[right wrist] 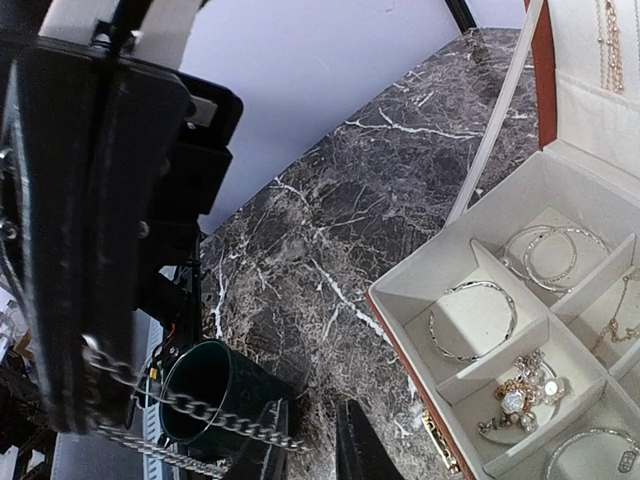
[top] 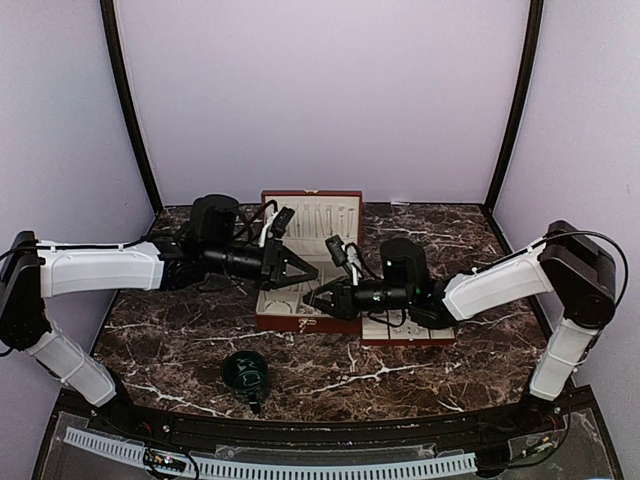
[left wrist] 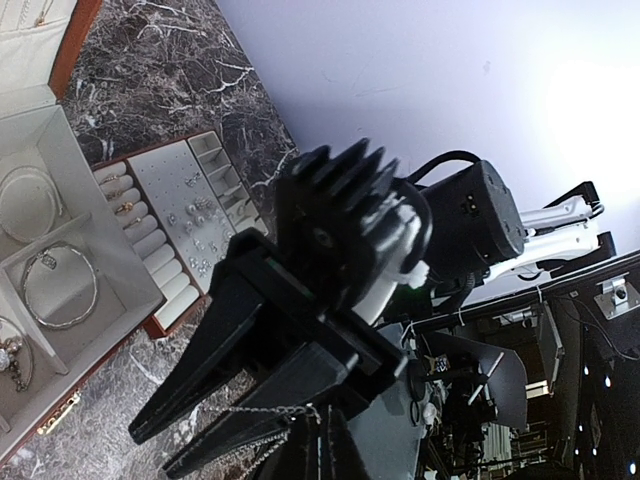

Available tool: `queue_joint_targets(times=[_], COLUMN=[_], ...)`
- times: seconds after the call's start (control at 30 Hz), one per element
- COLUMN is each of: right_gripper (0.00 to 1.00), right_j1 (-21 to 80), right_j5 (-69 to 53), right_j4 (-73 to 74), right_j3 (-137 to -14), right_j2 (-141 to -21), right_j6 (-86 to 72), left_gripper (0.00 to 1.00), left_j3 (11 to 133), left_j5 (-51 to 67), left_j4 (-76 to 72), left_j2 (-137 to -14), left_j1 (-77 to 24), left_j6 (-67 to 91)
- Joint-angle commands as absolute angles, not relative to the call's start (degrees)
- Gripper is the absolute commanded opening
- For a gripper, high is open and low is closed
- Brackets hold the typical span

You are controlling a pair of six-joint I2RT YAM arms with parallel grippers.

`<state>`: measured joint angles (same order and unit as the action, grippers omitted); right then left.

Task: Organize the mixed jewelry
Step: Adjust the necklace at the center of the board.

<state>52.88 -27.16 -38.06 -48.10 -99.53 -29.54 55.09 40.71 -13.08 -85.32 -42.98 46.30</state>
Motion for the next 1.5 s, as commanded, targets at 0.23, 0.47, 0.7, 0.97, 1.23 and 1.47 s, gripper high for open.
queue_joint_targets(times=[0.23, 0.47, 0.7, 0.97, 1.23, 1.47], right_gripper=[0.17, 0.17, 0.19, 0.23, 0.27, 0.24], right_j1=[53.36, 53.36, 53.28, 53.26, 53.26, 53.67], right_j5=[-28.80, -27.47, -22.16, -18.43, -15.88, -15.82], right_j4=[-42.45, -42.84, -43.07, -42.21, -38.49, -35.22], right_j3=[-48.07, -47.03, -43.74, -40.74, -39.81, -40.88], right_j2=[-102.35, -101.45, -96.60, -91.57, -86.74, -86.40], right_j6=[-30.99, -31.26, -31.22, -31.02, -28.72, -26.13], left_gripper=[0.00, 0.00, 0.00, 0.00, 0.00, 0.00], left_j3=[56.40, 56.23, 55.99, 56.02, 56.37, 56.56], left_j5=[41.24, 41.22, 41.08, 41.09, 41.00, 41.17], left_j4=[-13.67, -13.71, -13.37, -12.75, -12.70, -12.83], left_j2=[-81.98, -81.74, -81.27, -81.04, -81.27, -81.30], left_j1=[-43.15, -43.19, -43.16, -43.18, -43.18, -43.16], left_j6=[46.07, 46.21, 46.27, 46.04, 45.97, 46.13])
